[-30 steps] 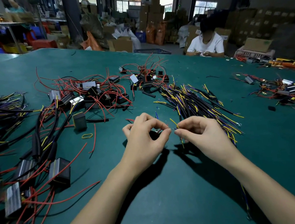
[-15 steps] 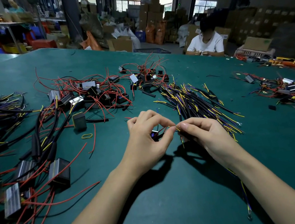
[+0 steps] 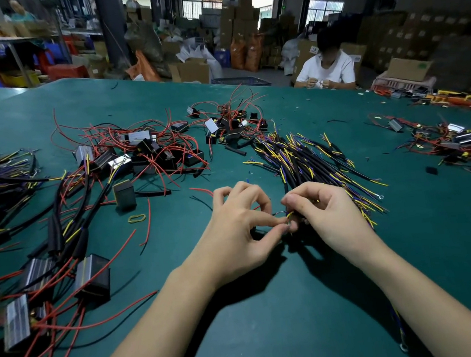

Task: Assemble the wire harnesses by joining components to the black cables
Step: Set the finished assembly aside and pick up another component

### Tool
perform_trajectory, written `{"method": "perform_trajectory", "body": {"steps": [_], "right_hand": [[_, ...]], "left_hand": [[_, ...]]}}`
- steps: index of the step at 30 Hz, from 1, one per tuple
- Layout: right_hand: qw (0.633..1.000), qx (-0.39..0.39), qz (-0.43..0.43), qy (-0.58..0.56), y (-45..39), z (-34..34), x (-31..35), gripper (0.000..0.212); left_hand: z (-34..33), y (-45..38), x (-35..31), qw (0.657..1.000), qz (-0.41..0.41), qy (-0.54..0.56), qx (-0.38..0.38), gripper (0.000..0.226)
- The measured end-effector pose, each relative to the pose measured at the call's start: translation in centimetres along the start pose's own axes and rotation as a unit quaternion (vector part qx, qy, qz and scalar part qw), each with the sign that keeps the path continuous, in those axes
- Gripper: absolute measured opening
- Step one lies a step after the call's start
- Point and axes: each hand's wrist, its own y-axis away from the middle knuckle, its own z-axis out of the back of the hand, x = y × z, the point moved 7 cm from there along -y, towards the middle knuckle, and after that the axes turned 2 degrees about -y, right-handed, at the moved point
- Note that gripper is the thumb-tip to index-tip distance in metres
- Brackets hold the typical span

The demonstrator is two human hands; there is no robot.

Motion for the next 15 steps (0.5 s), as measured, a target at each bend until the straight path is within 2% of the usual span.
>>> {"method": "perform_trajectory", "body": {"steps": [4,8,10,12,15], "right_hand": [[0.999,0.002,0.036,0.036,0.3,-0.2,0.2,0.016],[0.991,0.001,0.107,0.087,0.5,-0.6,1.4,0.012],[0.989,-0.005,0.118,0.088,0.5,-0.6,1.5,0.011],[0.988,-0.012,0.121,0.091,0.4,-0.5,1.3,0.009],[0.985,-0.007,0.138,0.102,0.5,-0.5,1.4,0.008]], "left_hand": [[-0.2,0.1,0.4,1.000,0.023,0.007,-0.010,0.013],[-0.1,-0.1,1.2,0.989,0.116,0.072,-0.055,0.017],[-0.1,0.0,1.8,0.978,0.157,0.116,-0.067,0.013],[0.0,0.0,2.2,0.966,0.185,0.169,-0.067,0.013],[-0.2,0.0,2.3,0.965,0.193,0.173,-0.040,0.011]]}}
